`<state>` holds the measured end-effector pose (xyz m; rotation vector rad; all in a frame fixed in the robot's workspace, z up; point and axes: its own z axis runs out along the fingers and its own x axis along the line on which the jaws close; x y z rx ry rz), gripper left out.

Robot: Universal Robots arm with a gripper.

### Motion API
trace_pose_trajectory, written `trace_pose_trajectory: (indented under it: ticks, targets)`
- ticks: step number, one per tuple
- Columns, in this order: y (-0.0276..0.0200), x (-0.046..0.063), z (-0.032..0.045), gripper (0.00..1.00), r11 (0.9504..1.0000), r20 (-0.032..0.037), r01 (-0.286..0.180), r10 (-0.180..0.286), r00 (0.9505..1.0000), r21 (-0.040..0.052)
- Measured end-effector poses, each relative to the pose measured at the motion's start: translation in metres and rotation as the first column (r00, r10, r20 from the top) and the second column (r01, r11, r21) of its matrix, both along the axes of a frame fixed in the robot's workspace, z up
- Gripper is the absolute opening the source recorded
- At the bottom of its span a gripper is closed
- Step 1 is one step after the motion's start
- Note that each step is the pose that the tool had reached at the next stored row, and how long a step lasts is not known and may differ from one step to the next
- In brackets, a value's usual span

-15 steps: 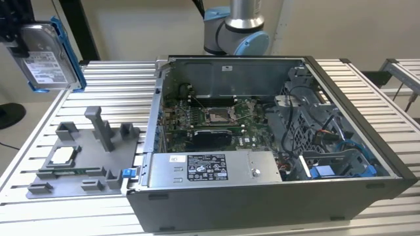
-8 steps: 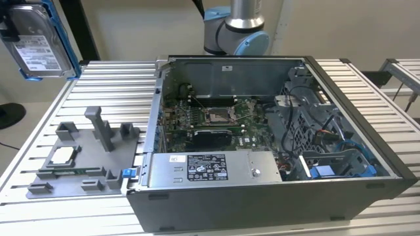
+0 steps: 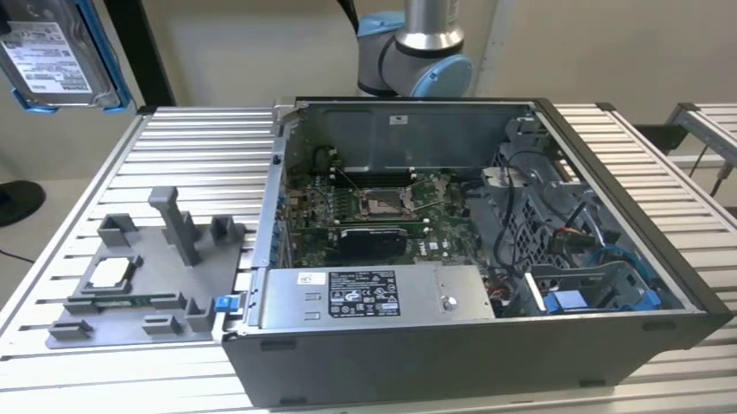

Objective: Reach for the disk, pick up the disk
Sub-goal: 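Pick up the disk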

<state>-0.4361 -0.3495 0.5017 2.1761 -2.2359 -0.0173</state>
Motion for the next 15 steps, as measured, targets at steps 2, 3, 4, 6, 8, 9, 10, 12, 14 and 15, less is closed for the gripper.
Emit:
trace_pose_trajectory:
  ticks: [2, 3, 4, 6, 8, 9, 10, 12, 14, 15]
  targets:
    - [0.0, 0.0, 0.0004, 0.0, 1.0, 0.0001, 0.0, 0.0, 1.0, 0.0001]
    - [0.0, 0.0, 0.0004, 0.0, 1.0, 0.0002, 0.0, 0.0, 1.0, 0.0001]
    - [0.0, 0.0, 0.0004, 0.0, 1.0, 0.0002, 0.0, 0.0, 1.0, 0.0]
    - [0.0, 0.001, 0.0004, 0.0, 1.0, 0.0003, 0.0, 0.0, 1.0, 0.0001]
    - [0.0, 0.007, 0.0004, 0.0, 1.0, 0.0002, 0.0, 0.0, 1.0, 0.0]
    - [0.0, 0.01, 0.0004, 0.0, 1.0, 0.0002, 0.0, 0.0, 1.0, 0.0]
    - [0.0, 0.014, 0.0004, 0.0, 1.0, 0.0002, 0.0, 0.0, 1.0, 0.0]
    - [0.0, 0.022, 0.0004, 0.0, 1.0, 0.0003, 0.0, 0.0, 1.0, 0.0001]
    - [0.0, 0.031, 0.0004, 0.0, 1.0, 0.0002, 0.0, 0.0, 1.0, 0.0]
    - [0.0, 0.035, 0.0004, 0.0, 1.0, 0.0002, 0.0, 0.0, 1.0, 0.0001]
